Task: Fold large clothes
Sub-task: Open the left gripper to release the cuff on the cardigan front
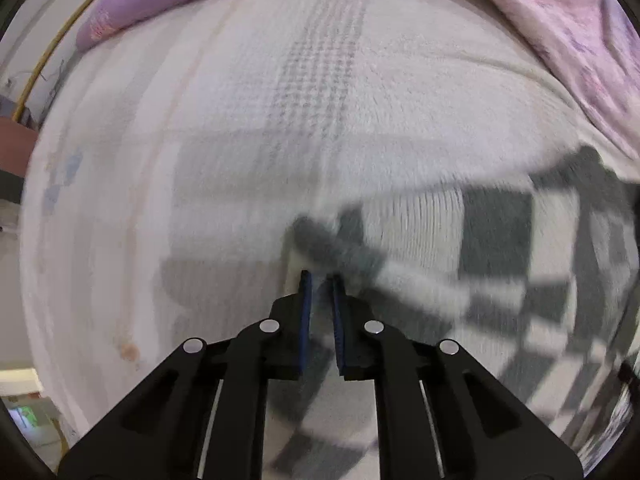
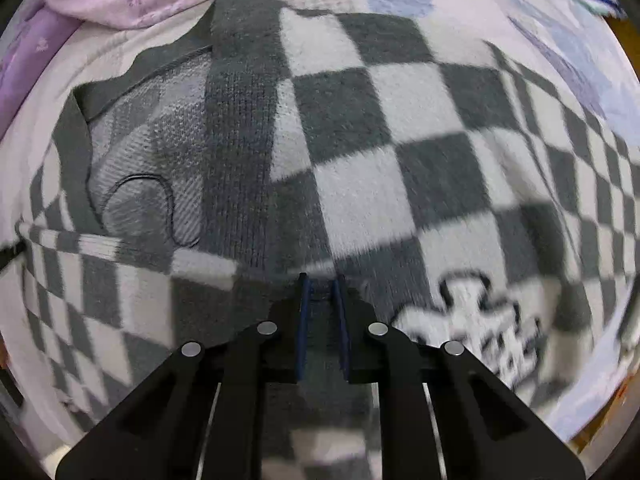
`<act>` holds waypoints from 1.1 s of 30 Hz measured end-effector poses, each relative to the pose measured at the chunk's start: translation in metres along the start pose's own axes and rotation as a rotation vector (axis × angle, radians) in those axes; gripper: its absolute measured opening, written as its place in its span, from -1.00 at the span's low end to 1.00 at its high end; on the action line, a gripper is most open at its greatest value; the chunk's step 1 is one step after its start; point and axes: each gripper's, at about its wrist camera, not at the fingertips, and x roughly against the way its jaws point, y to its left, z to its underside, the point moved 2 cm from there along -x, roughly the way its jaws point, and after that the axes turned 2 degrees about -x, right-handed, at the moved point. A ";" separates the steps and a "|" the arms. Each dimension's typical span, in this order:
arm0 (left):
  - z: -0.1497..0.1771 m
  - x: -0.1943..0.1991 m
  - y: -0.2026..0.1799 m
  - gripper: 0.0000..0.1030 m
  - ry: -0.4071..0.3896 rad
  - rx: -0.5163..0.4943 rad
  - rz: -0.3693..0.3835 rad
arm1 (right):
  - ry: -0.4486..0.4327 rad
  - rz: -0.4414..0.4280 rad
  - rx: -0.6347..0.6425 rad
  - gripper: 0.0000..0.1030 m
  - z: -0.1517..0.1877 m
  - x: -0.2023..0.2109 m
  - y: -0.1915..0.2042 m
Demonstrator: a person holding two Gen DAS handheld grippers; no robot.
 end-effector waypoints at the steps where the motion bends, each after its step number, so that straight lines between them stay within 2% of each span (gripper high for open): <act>1: 0.016 0.011 0.003 -0.81 0.007 0.002 -0.002 | 0.018 -0.025 -0.010 -0.72 0.004 0.005 0.000; 3: 0.049 0.023 0.005 -0.79 0.032 -0.008 0.051 | 0.047 -0.077 -0.029 -0.71 0.023 0.012 -0.002; 6: 0.109 0.024 0.010 -0.79 0.127 -0.006 0.085 | 0.084 -0.038 0.028 -0.74 0.047 -0.001 0.000; 8: 0.139 0.018 0.012 -0.82 0.154 0.014 0.110 | 0.040 -0.027 0.063 -0.74 0.055 -0.008 0.000; 11: 0.148 0.004 0.016 -0.82 0.091 0.052 0.125 | 0.032 -0.009 0.060 -0.74 0.053 -0.015 0.005; 15: 0.146 0.008 0.016 -0.83 0.115 0.038 0.115 | 0.062 -0.012 0.043 -0.71 0.039 -0.013 0.009; 16: 0.146 0.010 0.016 -0.83 0.115 0.033 0.114 | 0.072 -0.025 0.035 -0.66 0.031 -0.007 0.008; 17: 0.145 0.014 0.015 -0.82 0.113 0.022 0.112 | 0.091 -0.047 0.023 -0.32 0.025 0.000 0.008; 18: 0.142 0.016 0.011 -0.80 0.113 0.016 0.110 | 0.103 -0.058 0.007 0.37 0.022 0.011 0.009; 19: 0.141 0.023 0.012 -0.66 0.124 0.015 0.118 | 0.084 -0.052 -0.002 0.61 0.022 0.023 0.007; 20: 0.153 0.030 -0.004 -0.23 0.131 0.022 0.132 | 0.045 -0.044 -0.002 0.69 0.024 0.036 0.005; 22: 0.154 0.050 -0.003 0.26 0.106 0.025 0.146 | 0.003 -0.045 0.034 0.70 0.027 0.061 0.008; 24: 0.154 0.074 -0.005 0.26 0.071 -0.005 0.146 | -0.004 -0.028 0.036 0.72 0.031 0.081 0.005; 28: 0.158 0.109 -0.009 0.29 0.041 -0.007 0.156 | -0.041 -0.104 0.029 0.76 0.051 0.115 0.002; 33: 0.168 0.139 -0.013 0.35 0.005 -0.012 0.145 | -0.071 -0.123 0.028 0.78 0.087 0.155 -0.004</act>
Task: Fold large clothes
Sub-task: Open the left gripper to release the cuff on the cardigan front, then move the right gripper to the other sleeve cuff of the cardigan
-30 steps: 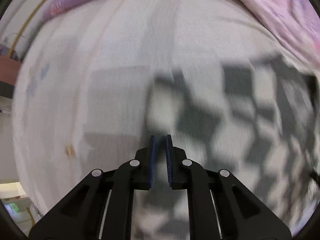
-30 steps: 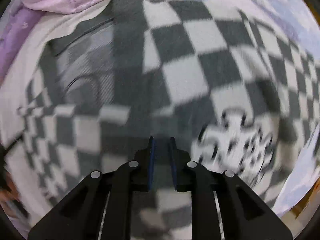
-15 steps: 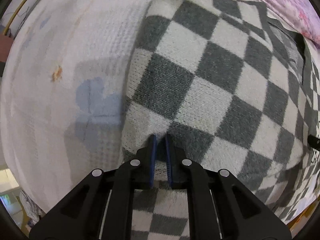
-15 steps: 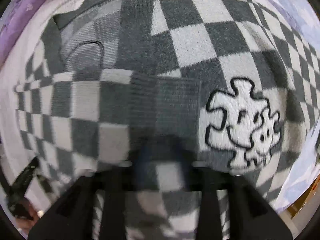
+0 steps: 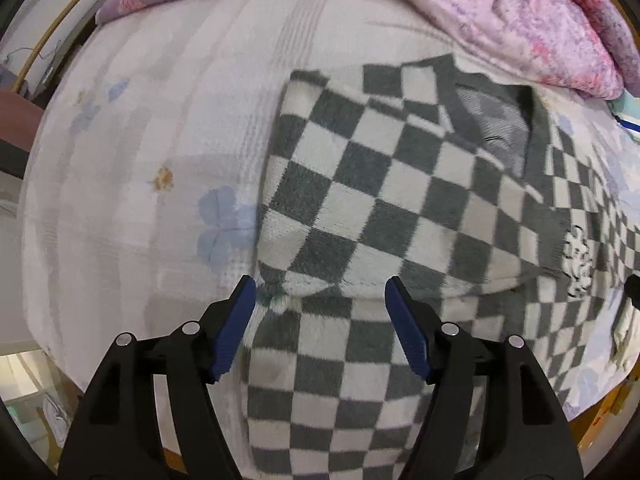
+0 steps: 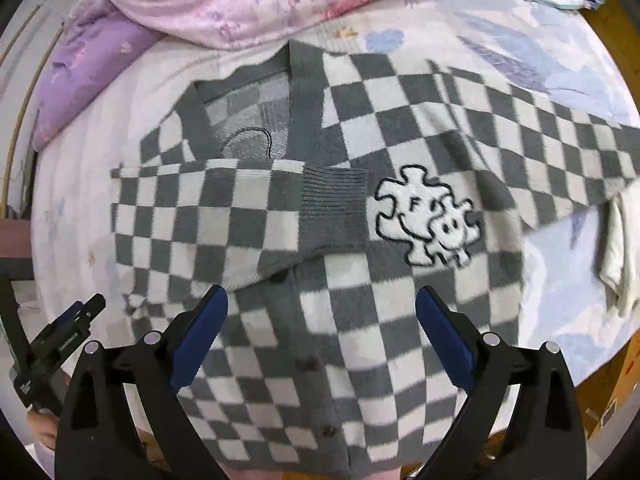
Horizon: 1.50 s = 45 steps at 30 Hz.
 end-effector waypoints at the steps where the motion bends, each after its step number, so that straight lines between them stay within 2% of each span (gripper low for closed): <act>1: 0.006 0.006 0.001 0.35 -0.016 -0.001 0.001 | -0.012 -0.015 -0.002 0.78 0.006 0.008 -0.001; 8: 0.012 0.074 -0.014 0.41 -0.099 -0.005 -0.032 | -0.084 -0.086 0.031 0.81 0.026 0.072 -0.007; 14: 0.028 0.143 -0.032 0.41 -0.160 0.033 -0.036 | -0.157 -0.086 0.114 0.81 0.035 0.119 -0.016; 21: 0.058 0.206 -0.057 0.41 -0.200 0.061 -0.046 | -0.205 -0.101 0.169 0.82 0.044 0.169 -0.029; 25: 0.077 0.229 -0.064 0.41 -0.198 0.071 -0.024 | -0.211 -0.105 0.189 0.82 0.060 0.198 -0.029; 29: 0.097 0.252 -0.066 0.41 -0.205 0.044 -0.027 | -0.225 -0.106 0.182 0.83 0.083 0.220 -0.028; 32: 0.111 0.269 -0.065 0.41 -0.229 0.024 0.021 | -0.248 -0.110 0.167 0.83 0.104 0.237 -0.026; 37: 0.133 0.292 -0.065 0.41 -0.282 -0.036 0.059 | -0.327 -0.112 0.100 0.83 0.142 0.263 -0.026; 42: 0.156 0.308 -0.074 0.41 -0.314 -0.154 0.092 | -0.369 -0.103 0.001 0.83 0.181 0.278 -0.034; 45: 0.170 0.315 -0.085 0.41 -0.328 -0.227 0.087 | -0.398 -0.099 -0.079 0.83 0.204 0.285 -0.047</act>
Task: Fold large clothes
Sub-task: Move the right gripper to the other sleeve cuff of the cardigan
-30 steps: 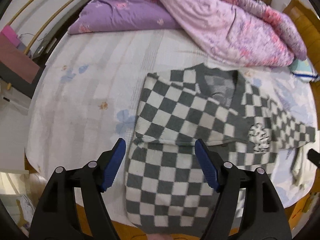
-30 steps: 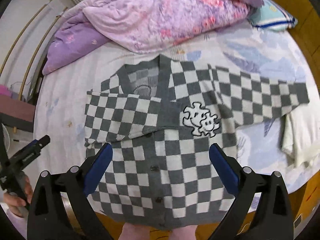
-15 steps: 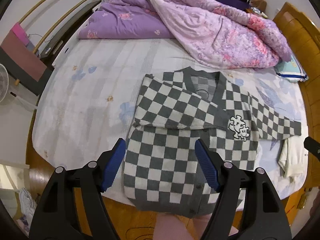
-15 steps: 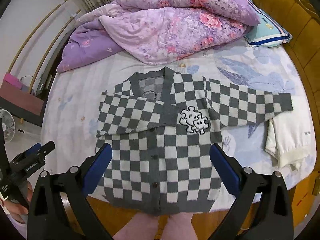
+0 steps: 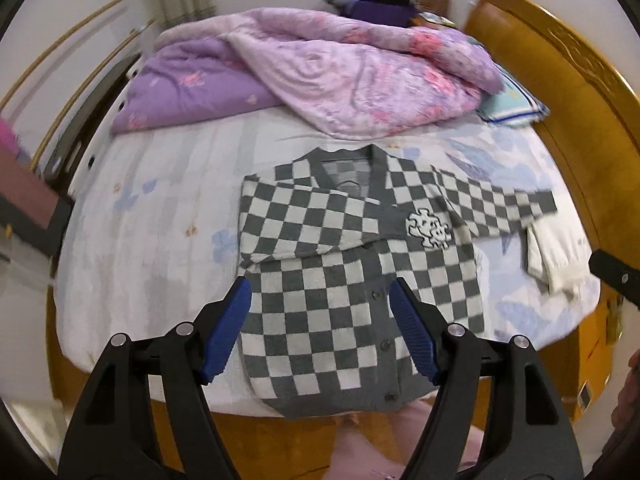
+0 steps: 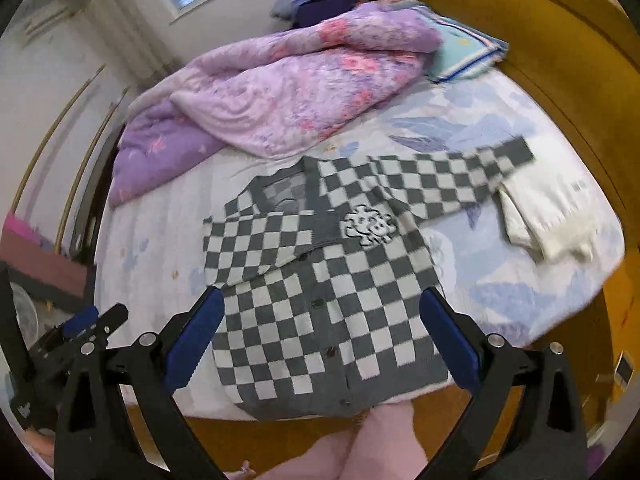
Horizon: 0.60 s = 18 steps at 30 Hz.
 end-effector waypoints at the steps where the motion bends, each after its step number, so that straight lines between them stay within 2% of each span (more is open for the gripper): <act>1: 0.002 0.002 -0.003 0.41 0.001 -0.015 0.008 | -0.005 0.006 -0.032 0.83 0.007 0.004 -0.006; 4: 0.007 0.010 -0.020 0.41 -0.001 -0.074 0.070 | -0.001 0.032 -0.081 0.83 0.024 0.012 -0.020; 11: 0.009 0.011 -0.064 0.48 -0.015 -0.204 0.106 | -0.026 0.075 -0.196 0.83 0.048 0.027 -0.055; 18: 0.006 0.000 -0.117 0.51 -0.011 -0.309 0.134 | -0.066 0.111 -0.276 0.83 0.050 0.039 -0.098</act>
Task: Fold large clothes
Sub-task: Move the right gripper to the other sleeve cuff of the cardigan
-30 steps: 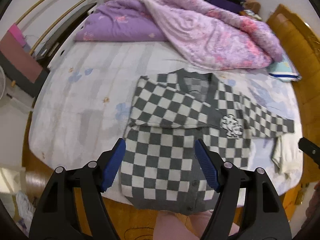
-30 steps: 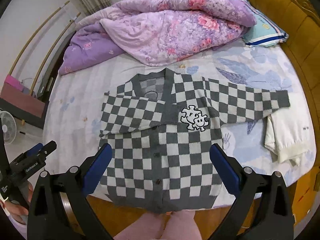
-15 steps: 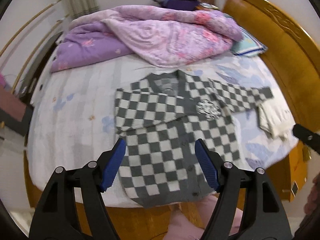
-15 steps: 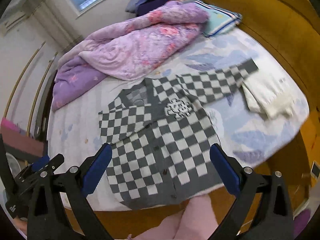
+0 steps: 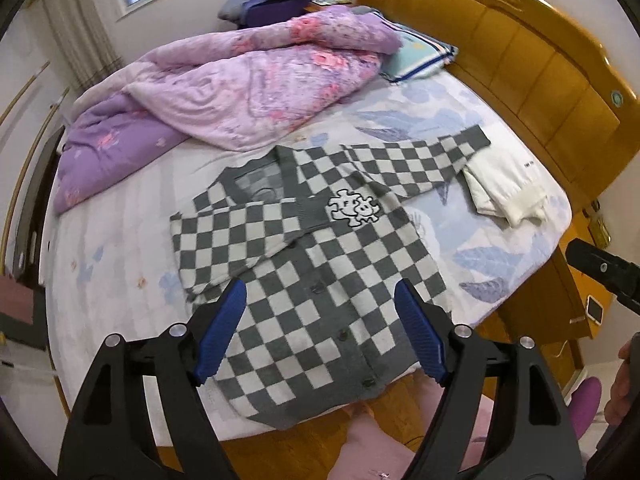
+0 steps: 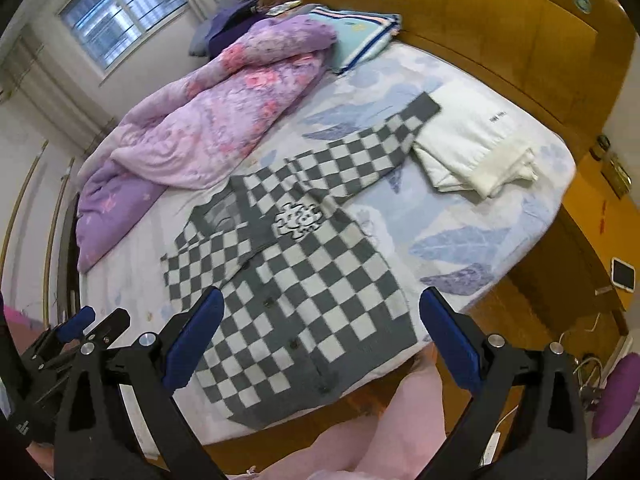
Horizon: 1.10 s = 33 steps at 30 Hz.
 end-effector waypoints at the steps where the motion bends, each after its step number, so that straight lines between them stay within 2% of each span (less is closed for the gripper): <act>1: -0.004 -0.004 -0.007 0.57 0.005 -0.008 0.000 | 0.003 -0.001 -0.014 0.83 -0.001 -0.002 -0.006; 2: -0.008 -0.008 -0.014 0.64 0.012 -0.014 0.001 | 0.006 -0.002 -0.027 0.83 -0.004 -0.003 -0.013; 7: -0.033 -0.030 -0.047 0.65 0.036 -0.032 0.012 | 0.011 0.006 -0.086 0.83 -0.028 -0.013 -0.055; 10: -0.051 -0.048 -0.067 0.75 0.063 -0.015 0.011 | 0.021 -0.010 -0.107 0.83 -0.049 -0.022 -0.078; 18: -0.114 -0.089 -0.127 0.78 0.075 0.011 0.061 | 0.028 -0.052 -0.086 0.83 -0.144 -0.061 -0.141; 22: -0.143 -0.127 -0.152 0.78 0.160 0.067 0.160 | 0.017 -0.086 -0.069 0.84 -0.186 -0.092 -0.168; 23: -0.148 -0.136 -0.157 0.78 0.184 0.084 0.163 | 0.015 -0.087 -0.067 0.83 -0.194 -0.099 -0.173; 26: -0.165 -0.165 -0.165 0.78 0.221 0.142 0.151 | -0.009 -0.082 -0.036 0.83 -0.223 -0.128 -0.191; 30: -0.186 -0.201 -0.169 0.78 0.260 0.172 0.090 | -0.008 -0.064 0.018 0.83 -0.255 -0.172 -0.206; 33: -0.202 -0.231 -0.169 0.78 0.269 0.169 0.050 | 0.042 -0.070 0.030 0.83 -0.278 -0.221 -0.217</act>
